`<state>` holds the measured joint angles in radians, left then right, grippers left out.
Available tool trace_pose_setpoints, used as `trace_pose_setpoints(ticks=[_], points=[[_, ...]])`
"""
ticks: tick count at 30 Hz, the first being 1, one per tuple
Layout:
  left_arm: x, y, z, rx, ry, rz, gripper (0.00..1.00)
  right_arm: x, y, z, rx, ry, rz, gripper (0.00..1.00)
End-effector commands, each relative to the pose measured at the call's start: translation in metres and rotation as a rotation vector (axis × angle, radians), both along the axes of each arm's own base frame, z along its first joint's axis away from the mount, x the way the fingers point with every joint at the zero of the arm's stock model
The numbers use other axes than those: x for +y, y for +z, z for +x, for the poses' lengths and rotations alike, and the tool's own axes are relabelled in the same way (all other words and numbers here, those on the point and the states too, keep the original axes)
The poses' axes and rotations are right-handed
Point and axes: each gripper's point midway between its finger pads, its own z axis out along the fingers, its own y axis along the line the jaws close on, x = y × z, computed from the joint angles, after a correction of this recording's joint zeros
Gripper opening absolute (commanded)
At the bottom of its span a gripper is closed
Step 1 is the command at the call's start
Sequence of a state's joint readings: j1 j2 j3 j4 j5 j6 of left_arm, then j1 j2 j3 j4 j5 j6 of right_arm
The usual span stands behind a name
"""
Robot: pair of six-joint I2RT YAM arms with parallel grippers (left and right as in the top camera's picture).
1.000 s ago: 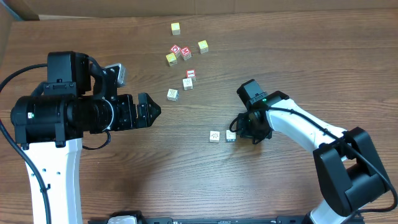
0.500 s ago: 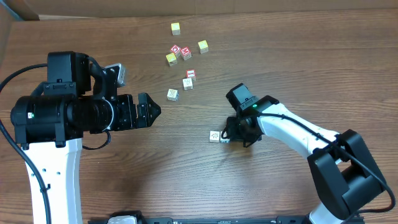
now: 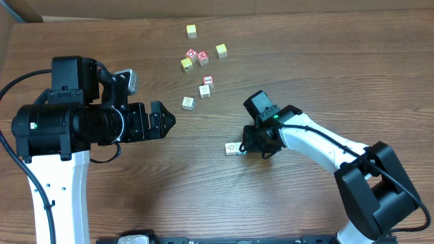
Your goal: Flip 5 blocks
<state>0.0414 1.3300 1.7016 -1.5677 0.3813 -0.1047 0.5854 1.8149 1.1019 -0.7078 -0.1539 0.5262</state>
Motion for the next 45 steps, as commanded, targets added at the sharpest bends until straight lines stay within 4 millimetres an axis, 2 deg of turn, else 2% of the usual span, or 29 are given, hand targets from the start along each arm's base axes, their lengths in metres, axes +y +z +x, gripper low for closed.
trace_pose_setpoints(ticks=[1,7,9,13,20,26,30,34,36,38,40,45], points=[[0.001,0.005,0.003,-0.018,0.004,0.001,1.0,0.003,0.007,0.0,-0.017,0.009,0.016,0.27],[0.001,0.005,0.003,-0.018,0.004,0.001,1.0,0.0,0.013,0.011,-0.044,0.018,0.025,0.39],[0.001,0.005,0.003,-0.018,0.004,0.001,1.0,-0.003,0.02,0.019,-0.049,0.009,0.025,0.47],[0.001,0.005,0.003,-0.019,0.004,0.001,1.0,-0.005,0.043,0.039,-0.092,0.019,0.035,0.51],[0.001,0.005,0.003,-0.018,0.004,0.001,1.0,0.023,0.087,0.088,-0.294,0.035,0.141,0.54],[0.001,0.005,0.003,-0.019,0.004,0.001,1.0,0.038,0.113,0.132,-0.538,0.0,0.142,0.62],[0.001,0.005,0.003,-0.019,0.004,0.001,1.0,0.053,0.129,0.15,-0.669,-0.012,0.157,0.68],[0.001,0.005,0.003,-0.018,0.004,0.001,1.0,0.068,0.13,0.159,-0.725,-0.007,0.185,0.69],[0.001,0.005,0.003,-0.018,0.004,0.001,1.0,0.074,0.126,0.163,-0.737,-0.003,0.195,0.73],[0.001,0.005,0.003,-0.018,0.004,0.001,1.0,0.082,0.116,0.168,-0.746,0.002,0.204,0.86],[0.001,0.005,0.003,-0.018,0.004,0.001,1.0,0.09,0.104,0.173,-0.756,0.007,0.212,0.94],[0.001,0.005,0.003,-0.018,0.004,0.001,1.0,0.101,0.075,0.188,-0.791,0.018,0.218,0.95]])
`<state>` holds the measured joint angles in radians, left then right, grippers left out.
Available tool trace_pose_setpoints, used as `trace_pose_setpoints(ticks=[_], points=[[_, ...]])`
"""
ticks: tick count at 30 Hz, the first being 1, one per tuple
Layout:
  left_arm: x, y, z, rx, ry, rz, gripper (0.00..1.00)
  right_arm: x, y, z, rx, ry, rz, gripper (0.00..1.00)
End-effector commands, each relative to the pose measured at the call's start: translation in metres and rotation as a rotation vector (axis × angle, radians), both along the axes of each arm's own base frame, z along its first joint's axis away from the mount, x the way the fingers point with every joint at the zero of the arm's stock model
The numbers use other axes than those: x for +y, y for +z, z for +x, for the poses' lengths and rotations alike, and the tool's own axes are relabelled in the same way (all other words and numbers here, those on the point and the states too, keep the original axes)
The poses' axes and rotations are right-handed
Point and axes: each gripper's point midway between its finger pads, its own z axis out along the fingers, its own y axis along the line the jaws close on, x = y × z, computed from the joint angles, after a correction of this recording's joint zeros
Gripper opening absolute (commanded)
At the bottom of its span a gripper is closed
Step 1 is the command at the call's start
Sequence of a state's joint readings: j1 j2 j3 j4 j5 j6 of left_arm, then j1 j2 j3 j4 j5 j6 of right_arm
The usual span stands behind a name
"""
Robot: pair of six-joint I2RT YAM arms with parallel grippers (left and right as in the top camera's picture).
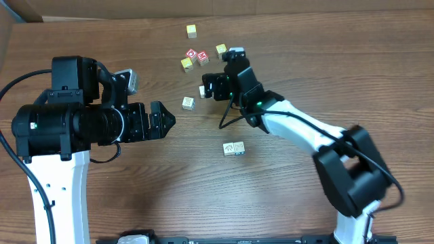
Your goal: Flip 5 blocks
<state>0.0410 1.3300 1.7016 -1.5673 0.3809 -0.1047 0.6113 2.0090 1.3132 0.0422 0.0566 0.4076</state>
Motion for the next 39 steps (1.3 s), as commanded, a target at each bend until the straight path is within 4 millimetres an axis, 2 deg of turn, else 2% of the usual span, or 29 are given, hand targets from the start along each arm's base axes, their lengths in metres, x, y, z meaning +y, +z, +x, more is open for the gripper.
trace_pose_setpoints(ticks=[1,9,18,24,29,39], points=[[0.001,0.005,0.003,-0.018,0.004,0.001,1.0,0.008,-0.016,0.009,-0.024,0.004,-0.009,0.95],[0.001,0.005,0.003,-0.018,0.004,0.001,1.0,0.019,-0.036,0.02,-0.07,0.011,0.019,0.95],[0.001,0.005,0.003,-0.018,0.004,0.001,1.0,0.025,-0.033,0.022,-0.134,0.09,-0.078,0.95],[0.001,0.005,0.003,-0.018,0.004,0.001,1.0,0.034,-0.048,0.029,-0.132,0.103,-0.094,0.95],[0.001,0.005,0.003,-0.018,0.004,0.001,1.0,0.029,-0.056,0.036,-0.139,0.066,-0.119,0.93],[0.001,0.005,0.003,-0.018,0.004,0.001,1.0,0.028,-0.061,0.033,-0.12,0.071,-0.128,0.82]])
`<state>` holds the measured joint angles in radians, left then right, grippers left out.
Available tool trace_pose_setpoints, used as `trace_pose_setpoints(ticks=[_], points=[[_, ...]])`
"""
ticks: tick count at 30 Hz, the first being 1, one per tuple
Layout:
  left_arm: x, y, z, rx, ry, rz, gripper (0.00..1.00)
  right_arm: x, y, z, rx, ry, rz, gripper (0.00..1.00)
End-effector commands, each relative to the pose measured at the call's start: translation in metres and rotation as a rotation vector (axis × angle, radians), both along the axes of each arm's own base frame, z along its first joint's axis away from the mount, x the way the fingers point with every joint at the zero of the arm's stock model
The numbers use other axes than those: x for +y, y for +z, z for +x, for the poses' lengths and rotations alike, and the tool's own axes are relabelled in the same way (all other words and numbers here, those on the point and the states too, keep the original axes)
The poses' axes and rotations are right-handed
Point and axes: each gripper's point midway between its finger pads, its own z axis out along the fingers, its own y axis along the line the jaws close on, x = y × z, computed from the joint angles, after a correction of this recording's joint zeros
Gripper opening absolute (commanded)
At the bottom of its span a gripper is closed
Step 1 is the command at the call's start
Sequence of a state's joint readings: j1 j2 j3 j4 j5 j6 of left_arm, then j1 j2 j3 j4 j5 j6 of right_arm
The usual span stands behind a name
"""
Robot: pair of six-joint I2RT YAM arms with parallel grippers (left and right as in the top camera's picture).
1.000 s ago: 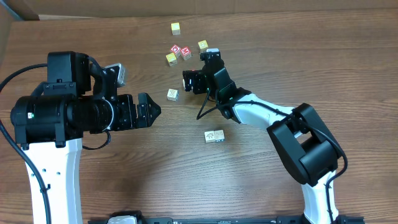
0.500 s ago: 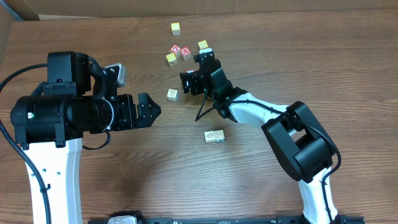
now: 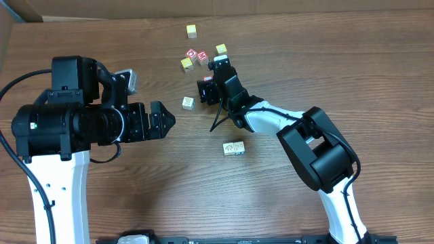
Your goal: Flip 5 blocks
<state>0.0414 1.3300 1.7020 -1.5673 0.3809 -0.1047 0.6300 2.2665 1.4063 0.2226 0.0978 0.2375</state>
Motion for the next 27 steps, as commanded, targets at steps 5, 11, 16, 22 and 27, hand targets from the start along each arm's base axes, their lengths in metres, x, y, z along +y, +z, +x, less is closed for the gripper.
trace_pose_setpoints(ticks=[5,11,16,22,27], points=[[0.001,0.005,0.003,-0.017,0.004,0.001,1.0,0.002,-0.009,0.003,0.004,-0.007,-0.013,0.82],[0.001,0.005,0.003,-0.017,0.004,0.001,1.0,0.001,-0.008,0.002,0.01,-0.008,-0.015,0.8],[0.001,0.005,0.003,-0.017,0.004,0.001,1.0,0.004,0.029,0.006,-0.038,-0.008,0.021,0.48],[0.001,0.005,0.003,-0.017,0.004,0.001,1.0,0.003,0.086,0.001,-0.083,0.002,0.06,0.33],[0.001,0.005,0.003,-0.017,0.004,0.001,1.0,0.013,0.092,-0.018,-0.011,0.09,0.091,0.58]])
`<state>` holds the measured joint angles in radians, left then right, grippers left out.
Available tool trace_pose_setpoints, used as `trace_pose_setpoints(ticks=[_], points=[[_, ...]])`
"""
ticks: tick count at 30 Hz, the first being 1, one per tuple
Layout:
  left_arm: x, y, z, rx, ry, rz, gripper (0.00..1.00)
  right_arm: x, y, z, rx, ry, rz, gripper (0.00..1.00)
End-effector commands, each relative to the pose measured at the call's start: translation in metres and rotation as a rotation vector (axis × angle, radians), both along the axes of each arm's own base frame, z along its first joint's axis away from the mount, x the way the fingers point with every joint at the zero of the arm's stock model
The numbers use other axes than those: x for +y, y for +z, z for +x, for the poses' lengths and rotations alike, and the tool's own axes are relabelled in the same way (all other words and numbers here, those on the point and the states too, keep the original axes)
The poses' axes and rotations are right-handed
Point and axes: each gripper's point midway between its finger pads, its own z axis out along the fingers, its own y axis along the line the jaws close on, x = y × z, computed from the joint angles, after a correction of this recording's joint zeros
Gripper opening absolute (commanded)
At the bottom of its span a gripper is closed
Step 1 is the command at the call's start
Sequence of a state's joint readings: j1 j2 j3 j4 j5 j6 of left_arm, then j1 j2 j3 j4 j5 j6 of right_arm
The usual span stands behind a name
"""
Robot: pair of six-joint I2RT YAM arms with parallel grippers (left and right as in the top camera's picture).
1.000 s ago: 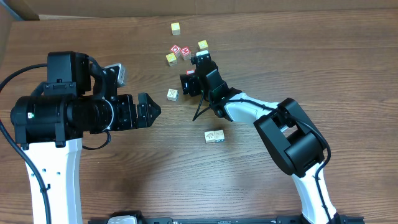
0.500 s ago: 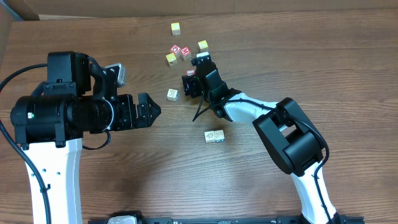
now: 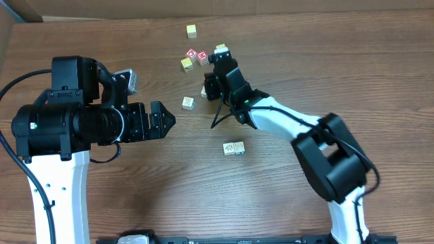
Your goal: Flip 5 blocks
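Small wooden blocks lie on the brown table. A tan block [image 3: 192,30] sits farthest back. Two red-faced blocks [image 3: 192,53] [image 3: 203,59] and a yellow block [image 3: 186,64] cluster below it. A pale block [image 3: 188,102] lies alone, and a pale printed piece [image 3: 234,148] lies nearer the front. My right gripper [image 3: 210,89] is down over the cluster's right side. A pale block [image 3: 203,91] peeks out at its fingertips, and whether the jaws grip it is hidden. Behind the wrist shows a yellow block [image 3: 220,48]. My left gripper [image 3: 165,116] hovers open at left, holding nothing.
The right arm [image 3: 291,122] stretches diagonally from the front right across the table's middle. The bulky left arm [image 3: 68,122] fills the left side. A cardboard edge [image 3: 203,7] runs along the table's back.
My right gripper shifted slightly right and back at the cluster, so a sliver of the pale block shows at its left. The left arm has not moved.
My right gripper was first down beside the pale printed piece at the front middle. It then stood at the block cluster with that piece left behind on the table. After that it covered the pale block there, and now sits just off it.
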<state>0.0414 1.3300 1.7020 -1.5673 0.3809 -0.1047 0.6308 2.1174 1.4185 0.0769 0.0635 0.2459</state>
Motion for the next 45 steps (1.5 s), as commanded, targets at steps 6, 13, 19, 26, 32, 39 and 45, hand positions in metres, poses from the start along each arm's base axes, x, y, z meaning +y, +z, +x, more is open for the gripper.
trace_pose_setpoints(ticks=[6,13,19,26,32,39,45], points=[[0.001,0.005,0.003,-0.017,0.004,0.001,1.0,0.011,-0.015,-0.029,0.2,0.006,0.076,0.8],[0.001,0.005,0.003,-0.017,0.004,0.001,1.0,0.028,-0.061,-0.046,0.282,-0.038,0.068,0.85],[0.001,0.005,0.003,-0.018,0.004,0.001,1.0,0.019,-0.088,-0.039,0.245,-0.13,-0.001,0.88],[0.001,0.005,0.003,-0.018,0.004,0.001,1.0,-0.003,-0.088,-0.024,0.197,-0.255,-0.024,0.77],[0.001,0.005,0.003,-0.017,0.004,0.001,1.0,-0.002,-0.087,-0.023,0.223,-0.299,0.035,0.78],[0.001,0.005,0.003,-0.017,0.004,0.001,1.0,-0.002,-0.087,-0.022,0.226,-0.311,0.055,0.76],[0.001,0.005,0.003,-0.017,0.004,0.001,1.0,-0.008,-0.087,-0.026,0.249,-0.318,0.027,0.49]])
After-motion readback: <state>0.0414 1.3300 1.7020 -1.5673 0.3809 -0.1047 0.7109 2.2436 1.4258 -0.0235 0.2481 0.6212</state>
